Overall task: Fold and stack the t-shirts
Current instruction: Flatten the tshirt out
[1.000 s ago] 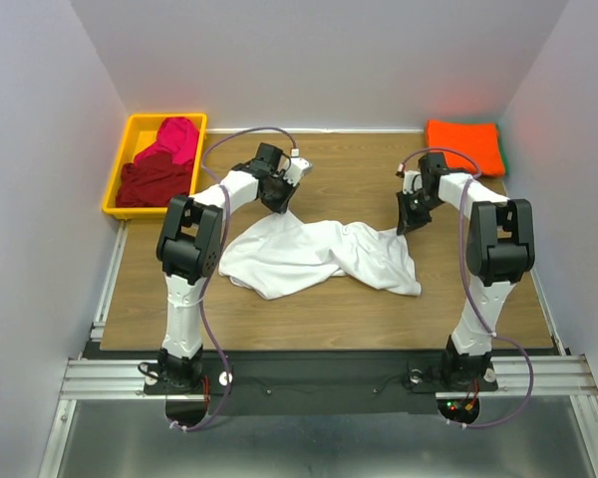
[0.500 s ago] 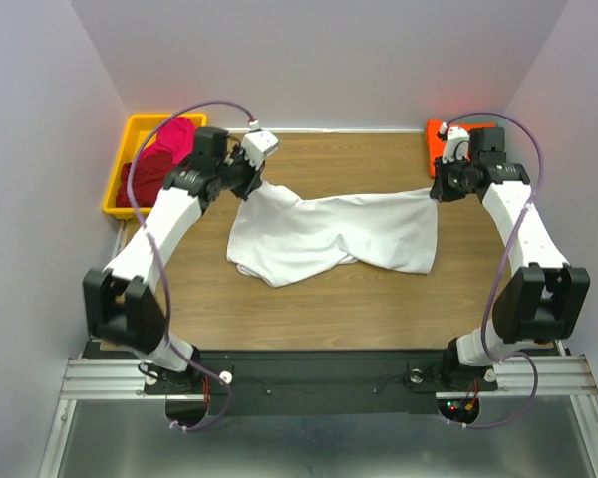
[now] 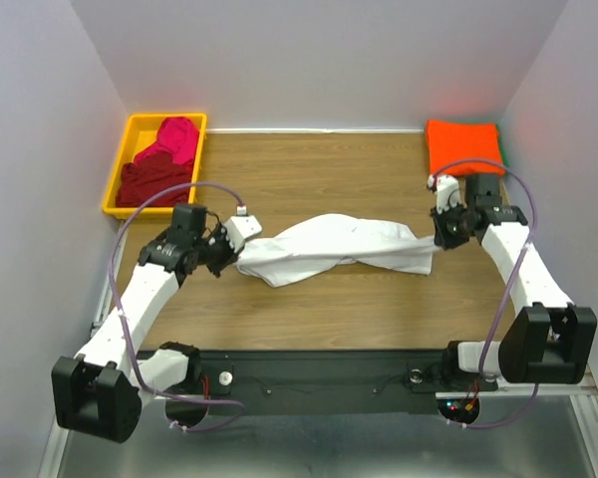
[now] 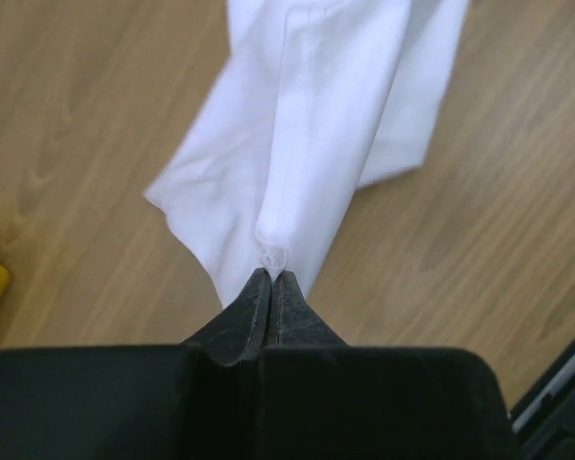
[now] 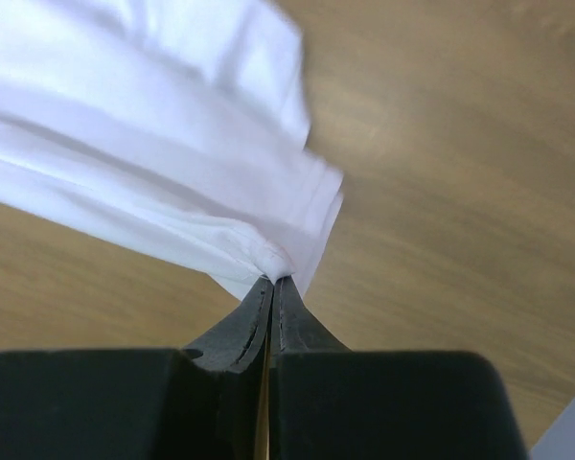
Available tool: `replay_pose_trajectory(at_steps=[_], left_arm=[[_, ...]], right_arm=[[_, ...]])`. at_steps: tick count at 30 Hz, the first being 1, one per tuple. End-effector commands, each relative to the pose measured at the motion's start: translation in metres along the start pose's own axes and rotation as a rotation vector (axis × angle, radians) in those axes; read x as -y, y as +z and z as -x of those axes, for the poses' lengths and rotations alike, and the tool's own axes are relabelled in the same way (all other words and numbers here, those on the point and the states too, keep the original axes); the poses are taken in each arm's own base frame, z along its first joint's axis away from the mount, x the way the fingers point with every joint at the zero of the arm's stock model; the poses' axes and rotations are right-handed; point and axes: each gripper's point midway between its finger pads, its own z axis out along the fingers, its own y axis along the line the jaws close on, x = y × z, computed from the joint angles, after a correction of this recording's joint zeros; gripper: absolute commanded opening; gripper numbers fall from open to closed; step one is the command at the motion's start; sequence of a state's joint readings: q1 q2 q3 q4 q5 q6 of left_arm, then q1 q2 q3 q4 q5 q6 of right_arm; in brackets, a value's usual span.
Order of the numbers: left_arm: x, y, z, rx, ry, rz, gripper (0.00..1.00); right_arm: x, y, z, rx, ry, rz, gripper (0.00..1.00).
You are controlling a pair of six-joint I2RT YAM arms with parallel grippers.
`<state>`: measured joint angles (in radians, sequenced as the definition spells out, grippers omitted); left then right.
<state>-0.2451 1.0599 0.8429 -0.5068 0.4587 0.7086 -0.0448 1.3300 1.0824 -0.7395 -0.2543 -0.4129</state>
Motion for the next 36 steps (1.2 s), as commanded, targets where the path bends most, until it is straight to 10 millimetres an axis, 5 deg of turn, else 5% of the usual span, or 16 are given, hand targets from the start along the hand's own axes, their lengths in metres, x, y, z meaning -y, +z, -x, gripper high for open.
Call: replay_pose_trajectory(at_steps=[1,5,11,14,15,18,25,27,36], left_arm=[[0.029,0.003,-0.044,-0.087,0.07,-0.087,0.0],[0.029,0.012,-0.059,-0.132,0.065,-0.097,0.0],[0.023,0.02,-0.055,-0.136,0.043,-0.101,0.0],[0.021,0.023,-0.053,-0.136,0.035,-0.107,0.0],[0.021,0.023,-0.053,-0.137,0.034,-0.108,0.0],[0.022,0.023,-0.054,-0.14,0.033,-0.109,0.0],[0.023,0.024,-0.056,-0.143,0.03,-0.116,0.0],[0.025,0.026,-0.058,-0.149,0.025,-0.124,0.0],[0.022,0.028,-0.058,-0.155,0.028,-0.123,0.0]], right_arm=[[-0.024,0.001,-0.053,-0.113,-0.128,0.111,0.01],[-0.045,0.009,-0.09,-0.21,-0.117,0.224,0.01],[-0.045,0.01,-0.08,-0.199,-0.114,0.243,0.01],[-0.047,0.007,-0.082,-0.224,-0.138,0.276,0.19],[-0.047,0.006,-0.083,-0.23,-0.145,0.279,0.36],[-0.044,0.004,-0.079,-0.232,-0.157,0.266,0.47],[-0.05,0.001,-0.084,-0.262,-0.173,0.308,0.44],[-0.052,0.017,-0.097,-0.318,-0.199,0.264,0.44],[-0.043,0.047,-0.098,-0.358,-0.149,0.246,0.45]])
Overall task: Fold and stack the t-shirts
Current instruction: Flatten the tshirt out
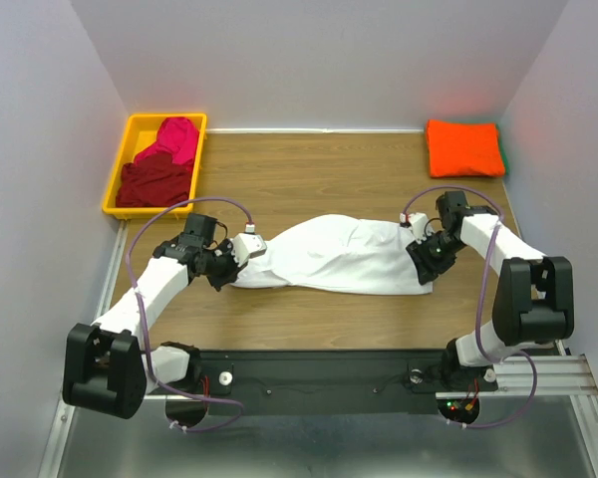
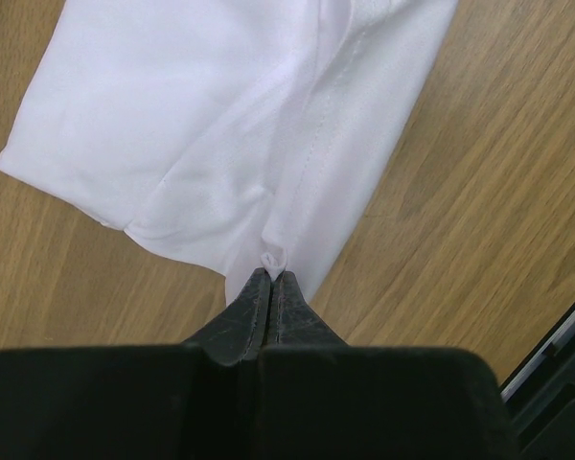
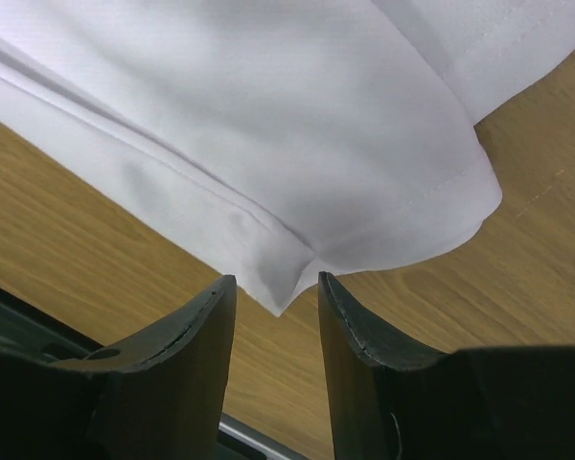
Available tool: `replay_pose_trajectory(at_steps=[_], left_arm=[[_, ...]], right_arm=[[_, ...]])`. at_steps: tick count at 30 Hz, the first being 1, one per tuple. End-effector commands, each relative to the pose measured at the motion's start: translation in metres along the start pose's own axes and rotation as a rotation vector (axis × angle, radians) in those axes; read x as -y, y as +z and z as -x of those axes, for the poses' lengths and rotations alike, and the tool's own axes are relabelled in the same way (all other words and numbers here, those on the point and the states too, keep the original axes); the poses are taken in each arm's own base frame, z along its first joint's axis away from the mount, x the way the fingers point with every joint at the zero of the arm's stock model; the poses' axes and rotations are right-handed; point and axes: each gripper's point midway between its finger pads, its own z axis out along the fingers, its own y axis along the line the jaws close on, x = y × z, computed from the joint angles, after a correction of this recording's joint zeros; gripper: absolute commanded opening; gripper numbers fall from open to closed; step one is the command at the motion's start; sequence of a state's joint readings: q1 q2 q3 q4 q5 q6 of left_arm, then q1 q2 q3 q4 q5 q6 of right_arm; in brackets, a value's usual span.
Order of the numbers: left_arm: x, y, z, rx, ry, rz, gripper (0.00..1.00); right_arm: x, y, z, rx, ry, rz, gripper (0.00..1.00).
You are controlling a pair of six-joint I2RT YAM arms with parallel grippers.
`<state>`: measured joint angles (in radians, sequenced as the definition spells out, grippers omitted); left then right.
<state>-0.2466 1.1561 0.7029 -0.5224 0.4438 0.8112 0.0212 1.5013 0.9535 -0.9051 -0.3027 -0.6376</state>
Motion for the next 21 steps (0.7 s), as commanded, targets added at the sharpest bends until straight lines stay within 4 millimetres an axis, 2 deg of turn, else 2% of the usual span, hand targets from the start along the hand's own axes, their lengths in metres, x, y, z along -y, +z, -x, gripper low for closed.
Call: replay_pose_trajectory(at_steps=[1,7,11,13,16,17,21], left_arm=[[-0.009,-0.005,0.014,0.028,0.027,0.018,0.0],[-0.009,-0.003,0.014,0.029,0.024,0.013,0.0],[-0.009,-0.001,0.012,0.022,0.02,0.01,0.0],[-0.009,-0.002,0.012,0.021,0.018,0.012,0.0],[-0.009,-0.003,0.013,0.025,0.014,0.013,0.0],[-0.01,-0.006,0.015,0.029,0.008,0.018,0.0],[-0.014,-0.015,0.027,0.064,-0.03,0.02,0.0]], right_arm=[[0.012,0.009,0.009,0.016,0.012,-0.037,0.45],[0.01,0.024,0.008,-0.004,0.031,0.002,0.46],[0.002,0.028,0.009,0.002,0.038,0.043,0.45],[-0.001,0.025,0.011,0.011,0.033,0.053,0.42],[-0.005,0.018,0.01,0.018,0.024,0.058,0.33],[-0.006,0.009,0.012,0.032,0.012,0.044,0.31],[-0.002,-0.019,0.02,0.081,-0.012,-0.04,0.07]])
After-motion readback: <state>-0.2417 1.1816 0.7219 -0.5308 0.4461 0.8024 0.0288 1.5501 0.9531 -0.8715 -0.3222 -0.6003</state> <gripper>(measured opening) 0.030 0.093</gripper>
